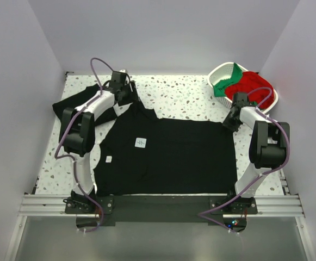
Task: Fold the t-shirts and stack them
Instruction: Fold the tshirt
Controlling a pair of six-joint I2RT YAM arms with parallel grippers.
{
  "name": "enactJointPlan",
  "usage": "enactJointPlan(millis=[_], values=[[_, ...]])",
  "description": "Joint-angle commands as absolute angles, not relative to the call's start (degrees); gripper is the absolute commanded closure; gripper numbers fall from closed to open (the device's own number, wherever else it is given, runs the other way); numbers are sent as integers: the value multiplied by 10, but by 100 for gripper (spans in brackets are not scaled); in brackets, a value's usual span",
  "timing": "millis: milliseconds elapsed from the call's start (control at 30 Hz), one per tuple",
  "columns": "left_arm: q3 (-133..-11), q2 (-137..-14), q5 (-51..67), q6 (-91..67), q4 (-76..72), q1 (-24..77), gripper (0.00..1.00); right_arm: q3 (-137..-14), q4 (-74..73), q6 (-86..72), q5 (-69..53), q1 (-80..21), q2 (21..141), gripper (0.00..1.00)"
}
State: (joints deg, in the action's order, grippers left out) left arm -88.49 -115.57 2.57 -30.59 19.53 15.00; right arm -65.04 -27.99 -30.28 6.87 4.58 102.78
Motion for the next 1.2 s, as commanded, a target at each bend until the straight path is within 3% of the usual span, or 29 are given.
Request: enactJointPlan(millis=[0,100,433,967,1167], values=[[-940,-1194,26,-279,172,143,35,-676,-288,-313,76,47,1015,78],[-970,-1227,35,-282,170,141,39,-684,-293,-313,72,47,1017,82],[-1012,-1281,40,-302,151,141,40,-705,-305,-314,62,47,1034,86],[-1029,-1324,30,-318,121,145,44,-706,-315,-307,66,47,1026,80],[-1038,-1334,33,-318,118,152,54,-715,-318,-300,69,47,1021,74]])
